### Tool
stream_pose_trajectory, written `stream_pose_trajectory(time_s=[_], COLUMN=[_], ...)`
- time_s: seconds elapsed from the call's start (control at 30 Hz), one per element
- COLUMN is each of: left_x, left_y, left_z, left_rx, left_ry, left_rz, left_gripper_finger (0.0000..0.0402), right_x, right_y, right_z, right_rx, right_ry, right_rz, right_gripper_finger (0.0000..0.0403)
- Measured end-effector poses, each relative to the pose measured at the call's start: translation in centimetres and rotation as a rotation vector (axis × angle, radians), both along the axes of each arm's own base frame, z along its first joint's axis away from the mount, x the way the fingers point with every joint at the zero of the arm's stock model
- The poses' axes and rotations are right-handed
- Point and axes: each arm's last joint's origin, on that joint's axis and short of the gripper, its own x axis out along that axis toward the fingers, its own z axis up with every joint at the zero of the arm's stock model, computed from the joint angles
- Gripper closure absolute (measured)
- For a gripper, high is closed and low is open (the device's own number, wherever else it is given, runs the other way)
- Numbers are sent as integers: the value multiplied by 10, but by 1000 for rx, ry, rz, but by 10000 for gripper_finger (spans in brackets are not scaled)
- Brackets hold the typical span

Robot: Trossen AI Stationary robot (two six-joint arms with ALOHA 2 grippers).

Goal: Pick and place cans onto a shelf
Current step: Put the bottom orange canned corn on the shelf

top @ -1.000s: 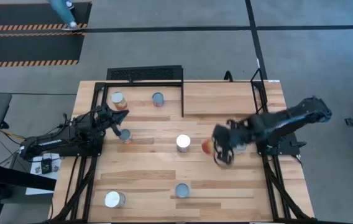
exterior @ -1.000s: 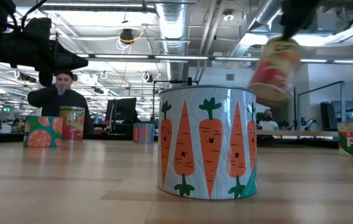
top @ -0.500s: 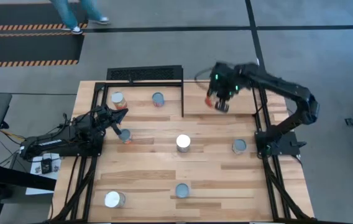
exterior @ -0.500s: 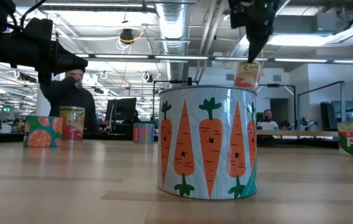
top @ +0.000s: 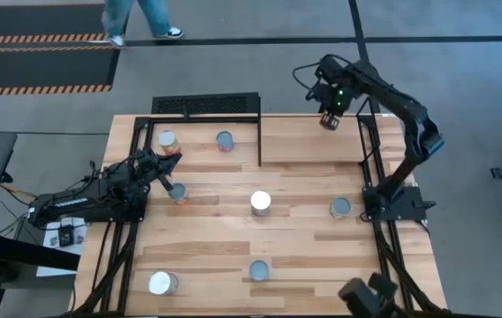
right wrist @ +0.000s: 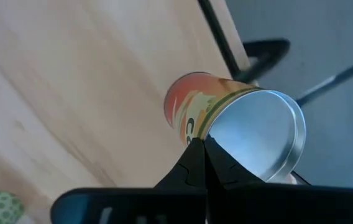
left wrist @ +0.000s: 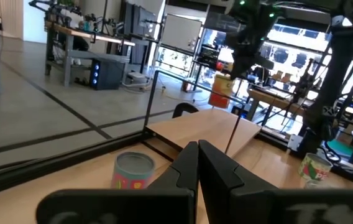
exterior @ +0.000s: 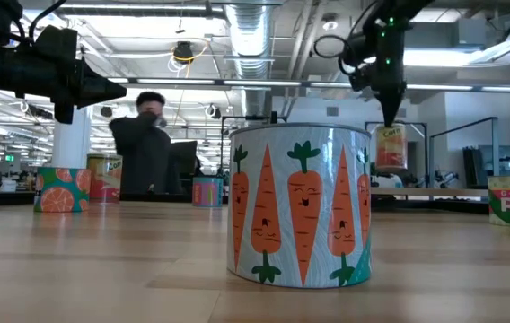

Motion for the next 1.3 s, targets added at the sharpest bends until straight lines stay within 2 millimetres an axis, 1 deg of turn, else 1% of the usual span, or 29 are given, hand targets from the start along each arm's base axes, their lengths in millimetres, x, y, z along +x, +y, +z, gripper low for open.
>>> stream_pose_trajectory(time_s=[0.17,0.33,0.57,0.97,1.3], left_x=[0,0,-1,-1,-1], left_y=[0,0,1,1,1], left_z=[0,0,0,0,0], left_rx=[9,15,19,29,28], left_ry=[5,10,12,19,18], left_rz=[11,13,32,46,46], left_gripper_finger=[401,401,401,401,401], right_x=[-10,-14,-15,-27,-24], right_y=[-20,-31,-35,-43,-41], right_z=[-14,-24,-26,-26,-26], right_rx=[5,28,12,4,4], right_ry=[66,78,62,37,30], right_rz=[-75,-145,-181,-298,-327], right_gripper_finger=[401,401,401,401,401])
